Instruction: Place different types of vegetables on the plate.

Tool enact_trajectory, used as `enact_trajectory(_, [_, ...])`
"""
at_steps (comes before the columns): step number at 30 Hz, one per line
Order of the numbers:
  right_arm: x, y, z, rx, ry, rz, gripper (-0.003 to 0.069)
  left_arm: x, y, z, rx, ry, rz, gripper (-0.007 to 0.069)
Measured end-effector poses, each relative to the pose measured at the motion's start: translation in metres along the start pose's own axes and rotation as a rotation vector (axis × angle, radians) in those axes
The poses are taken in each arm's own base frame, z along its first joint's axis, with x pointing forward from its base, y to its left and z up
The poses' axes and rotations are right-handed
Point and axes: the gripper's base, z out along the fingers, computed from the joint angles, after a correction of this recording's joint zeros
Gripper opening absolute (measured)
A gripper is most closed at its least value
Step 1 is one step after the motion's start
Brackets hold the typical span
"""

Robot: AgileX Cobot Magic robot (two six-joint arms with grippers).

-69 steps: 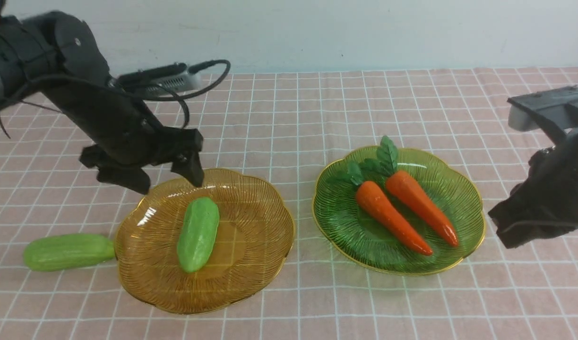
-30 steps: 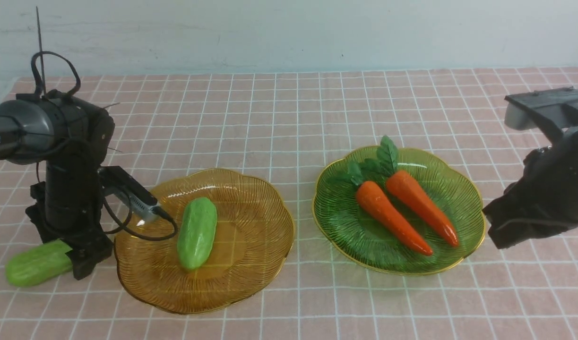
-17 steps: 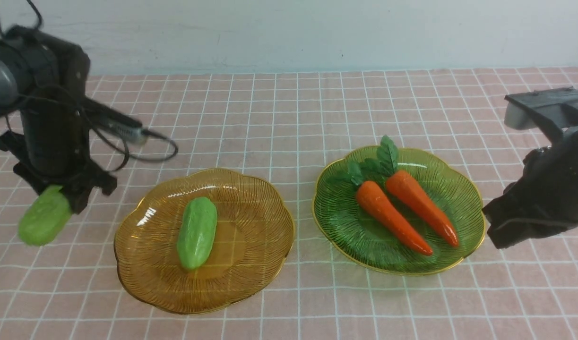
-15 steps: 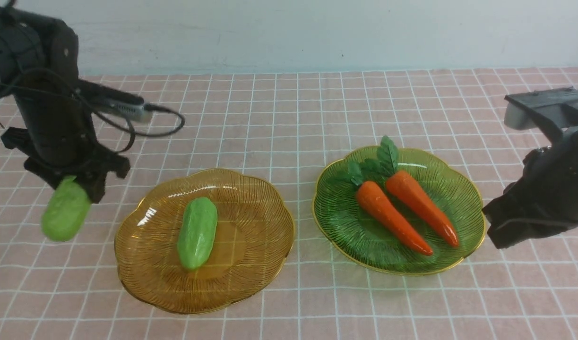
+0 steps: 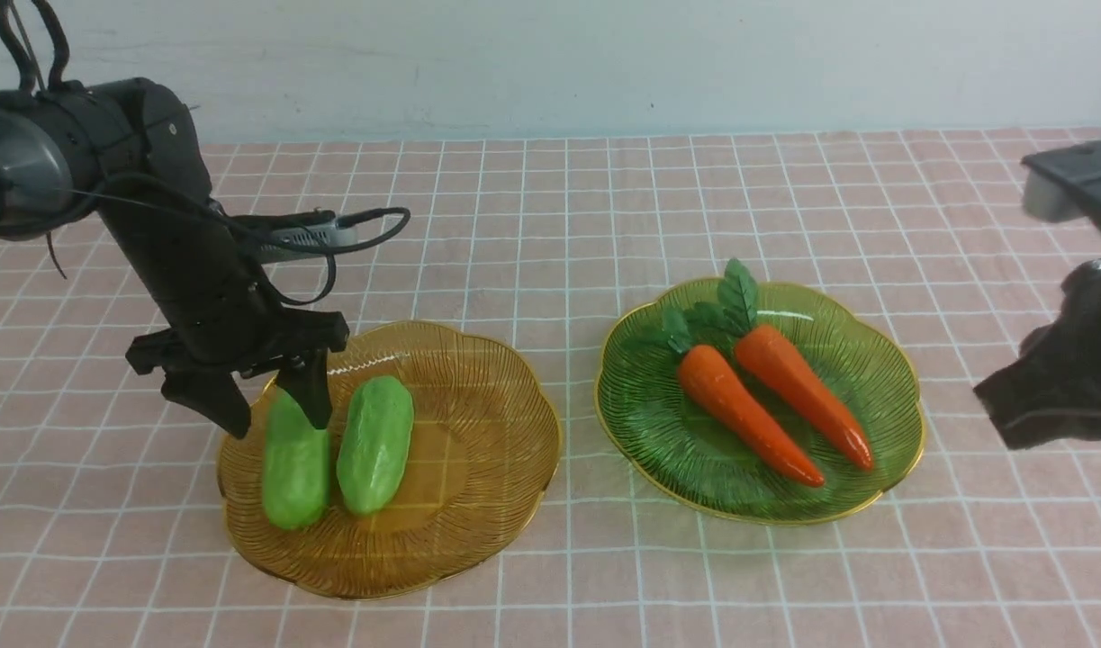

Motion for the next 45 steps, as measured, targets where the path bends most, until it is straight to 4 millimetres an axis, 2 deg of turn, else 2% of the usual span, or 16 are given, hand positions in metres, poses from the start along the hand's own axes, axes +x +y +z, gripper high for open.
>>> enact_trajectory(3, [0.008, 0.003, 0.005, -0.020, -0.192, -0.002, -0.0015, 0.000, 0.000, 0.000, 0.000, 0.001, 0.019, 0.0007])
enact_trajectory(5, [0.007, 0.003, 0.006, -0.026, -0.260, -0.003, -0.0015, 0.000, 0.000, 0.000, 0.000, 0.001, 0.022, -0.0003])
enact_trajectory(13, [0.004, 0.004, 0.005, -0.028, -0.294, -0.003, -0.0015, -0.001, 0.000, -0.001, 0.000, -0.003, 0.037, -0.0003])
enact_trajectory(19, [0.004, 0.004, 0.005, -0.028, -0.295, -0.003, -0.0015, -0.007, -0.003, -0.013, -0.006, -0.049, 0.050, -0.0003])
enact_trajectory(23, [0.004, 0.004, 0.005, -0.028, -0.295, -0.003, -0.0015, -0.011, -0.008, -0.040, -0.010, -0.127, 0.068, -0.0003])
enact_trajectory(26, [0.004, 0.004, 0.005, -0.028, -0.295, -0.003, -0.0015, -0.005, -0.014, -0.069, -0.012, -0.193, 0.086, -0.0003])
enact_trajectory(30, [0.007, 0.004, 0.006, -0.029, -0.297, -0.003, -0.0015, 0.002, -0.017, -0.092, -0.039, -0.240, 0.103, -0.0003])
enact_trajectory(33, [0.021, 0.004, 0.004, -0.030, -0.299, -0.003, -0.0015, 0.005, -0.018, -0.097, -0.043, -0.241, 0.106, -0.0003])
enact_trajectory(41, [0.093, 0.000, 0.004, 0.053, -0.296, 0.012, -0.0015, 0.005, -0.017, -0.097, -0.047, -0.239, 0.111, -0.0003])
enact_trajectory(45, [0.109, -0.001, 0.009, 0.084, -0.233, 0.020, -0.0015, 0.006, -0.018, -0.101, -0.047, -0.248, 0.113, -0.0003])
